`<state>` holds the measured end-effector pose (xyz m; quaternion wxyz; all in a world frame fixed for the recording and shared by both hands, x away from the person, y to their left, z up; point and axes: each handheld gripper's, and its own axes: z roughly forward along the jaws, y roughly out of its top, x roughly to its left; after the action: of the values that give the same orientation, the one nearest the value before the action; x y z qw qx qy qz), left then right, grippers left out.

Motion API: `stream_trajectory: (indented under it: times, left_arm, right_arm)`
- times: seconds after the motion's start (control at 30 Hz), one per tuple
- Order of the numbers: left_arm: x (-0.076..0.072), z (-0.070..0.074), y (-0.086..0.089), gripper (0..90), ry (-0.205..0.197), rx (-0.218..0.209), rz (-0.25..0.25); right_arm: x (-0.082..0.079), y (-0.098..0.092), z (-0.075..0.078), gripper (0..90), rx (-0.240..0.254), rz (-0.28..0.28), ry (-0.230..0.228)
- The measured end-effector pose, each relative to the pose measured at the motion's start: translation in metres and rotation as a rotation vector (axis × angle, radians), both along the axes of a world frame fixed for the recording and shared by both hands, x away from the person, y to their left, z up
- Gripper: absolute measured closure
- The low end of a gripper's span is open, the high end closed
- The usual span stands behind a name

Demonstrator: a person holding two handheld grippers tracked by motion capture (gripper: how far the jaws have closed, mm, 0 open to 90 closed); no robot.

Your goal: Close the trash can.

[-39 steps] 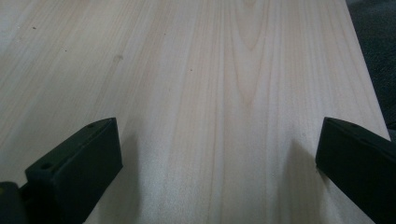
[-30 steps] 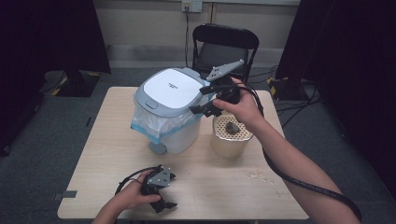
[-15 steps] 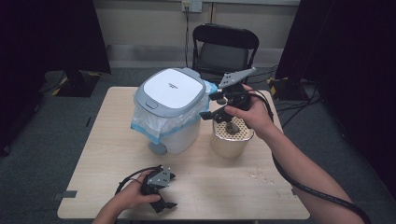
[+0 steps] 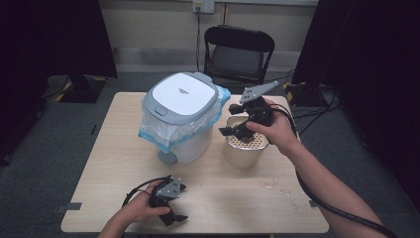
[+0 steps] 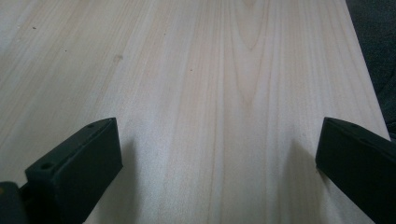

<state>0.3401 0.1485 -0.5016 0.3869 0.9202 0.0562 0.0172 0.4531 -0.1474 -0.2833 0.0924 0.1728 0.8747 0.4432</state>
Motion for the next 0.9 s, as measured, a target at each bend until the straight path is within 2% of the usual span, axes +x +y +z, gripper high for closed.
stream_trajectory:
  times: [0.5,0.9]
  left_arm:
    - [0.0,0.0,0.0,0.0,0.003,0.001,-0.001]
    - [0.0,0.0,0.0,0.0,0.001,0.005,-0.004]
  right_arm:
    - [-0.011,-0.015,-0.026,15.5,0.006,-0.007,0.029]
    - [-0.022,-0.022,-0.05,15.4,-0.028,0.006,0.039]
